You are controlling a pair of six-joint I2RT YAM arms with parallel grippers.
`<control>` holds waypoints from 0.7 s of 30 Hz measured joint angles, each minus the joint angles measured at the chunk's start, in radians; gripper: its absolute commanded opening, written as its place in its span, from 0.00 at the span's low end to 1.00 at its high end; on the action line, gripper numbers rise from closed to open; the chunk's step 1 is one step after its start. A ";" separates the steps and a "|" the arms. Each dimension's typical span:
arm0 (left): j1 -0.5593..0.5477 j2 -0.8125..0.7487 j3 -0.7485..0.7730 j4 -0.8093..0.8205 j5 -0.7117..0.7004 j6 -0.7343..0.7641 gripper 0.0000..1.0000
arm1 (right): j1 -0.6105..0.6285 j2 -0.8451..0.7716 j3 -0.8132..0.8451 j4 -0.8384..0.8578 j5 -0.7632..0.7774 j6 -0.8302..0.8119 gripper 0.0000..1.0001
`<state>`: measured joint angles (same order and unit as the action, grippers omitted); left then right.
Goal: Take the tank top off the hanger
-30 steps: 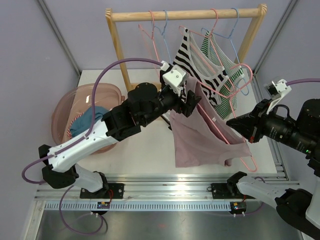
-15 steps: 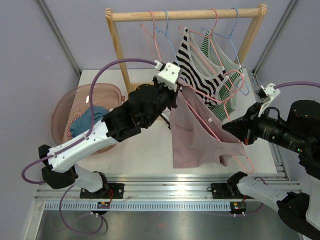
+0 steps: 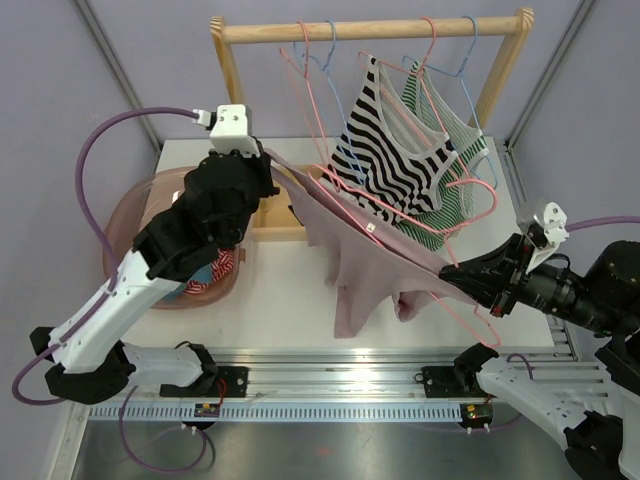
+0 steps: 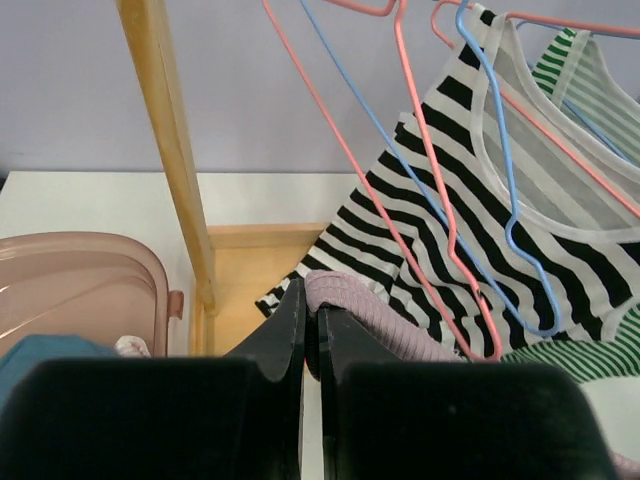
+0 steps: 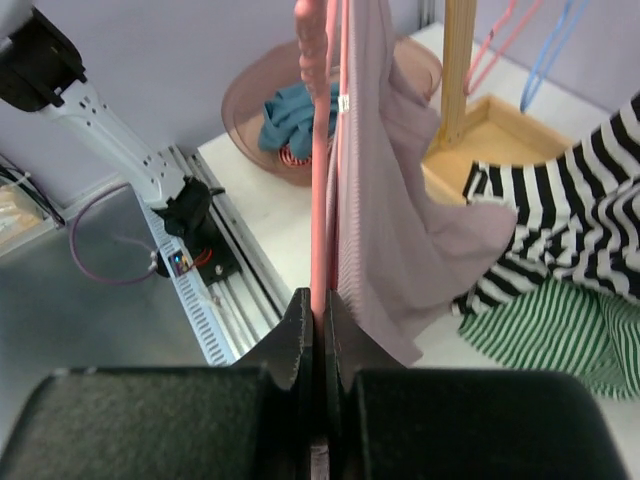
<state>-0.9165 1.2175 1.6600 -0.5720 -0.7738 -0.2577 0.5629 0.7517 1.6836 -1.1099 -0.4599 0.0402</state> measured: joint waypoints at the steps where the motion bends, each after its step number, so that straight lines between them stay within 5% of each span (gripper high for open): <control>1: 0.004 -0.015 -0.005 -0.014 0.023 -0.008 0.00 | 0.000 -0.017 -0.029 0.046 -0.008 -0.002 0.00; 7: 0.020 -0.236 -0.268 0.074 0.314 0.003 0.00 | 0.000 -0.090 -0.346 0.497 -0.062 0.090 0.00; 17: 0.024 -0.488 -0.663 0.190 0.777 0.020 0.00 | 0.000 0.051 -0.707 1.411 0.067 0.323 0.00; 21: 0.024 -0.516 -0.692 0.164 0.741 -0.008 0.00 | 0.000 0.029 -0.680 1.394 0.160 0.309 0.00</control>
<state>-0.8921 0.7013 0.9676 -0.4080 -0.0326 -0.2653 0.5629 0.7803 1.0039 0.2836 -0.3000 0.3489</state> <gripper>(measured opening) 0.025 0.033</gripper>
